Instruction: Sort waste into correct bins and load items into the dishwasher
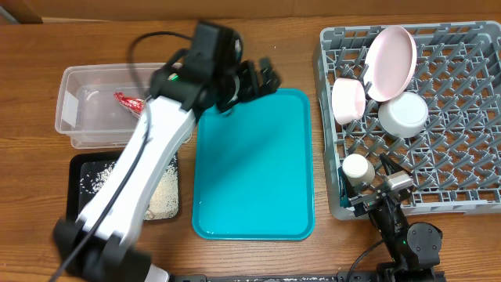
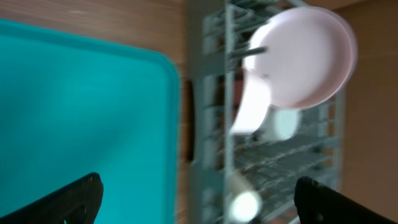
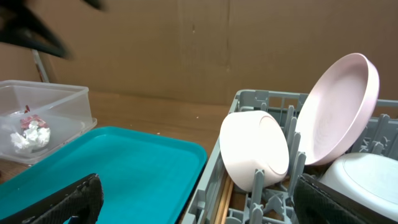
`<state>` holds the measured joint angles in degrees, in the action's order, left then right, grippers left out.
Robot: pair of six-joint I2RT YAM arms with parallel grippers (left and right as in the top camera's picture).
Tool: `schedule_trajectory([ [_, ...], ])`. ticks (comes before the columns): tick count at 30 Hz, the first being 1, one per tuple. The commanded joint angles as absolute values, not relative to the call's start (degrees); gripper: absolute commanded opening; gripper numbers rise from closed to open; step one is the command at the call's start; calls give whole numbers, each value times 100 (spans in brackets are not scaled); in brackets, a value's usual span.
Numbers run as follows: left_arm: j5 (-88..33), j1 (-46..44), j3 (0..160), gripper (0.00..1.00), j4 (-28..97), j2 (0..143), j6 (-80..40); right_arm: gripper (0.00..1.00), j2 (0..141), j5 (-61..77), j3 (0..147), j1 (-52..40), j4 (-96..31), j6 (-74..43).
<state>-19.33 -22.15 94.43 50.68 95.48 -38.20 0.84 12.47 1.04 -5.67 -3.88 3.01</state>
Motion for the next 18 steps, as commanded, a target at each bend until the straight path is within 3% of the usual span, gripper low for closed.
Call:
schedule_trajectory([
  [1, -200, -2250, 9478, 100, 5843, 8882, -2952, 100, 34, 1205, 47, -550, -355, 305],
  [7, 991, -2250, 9478, 100, 7360, 8049, -2954, 100, 34, 1205, 47, -550, -355, 305],
  [18, 1046, -2252, 9476, 100, 8320, 7754, -2958, 100, 34, 1205, 47, -550, -355, 305],
])
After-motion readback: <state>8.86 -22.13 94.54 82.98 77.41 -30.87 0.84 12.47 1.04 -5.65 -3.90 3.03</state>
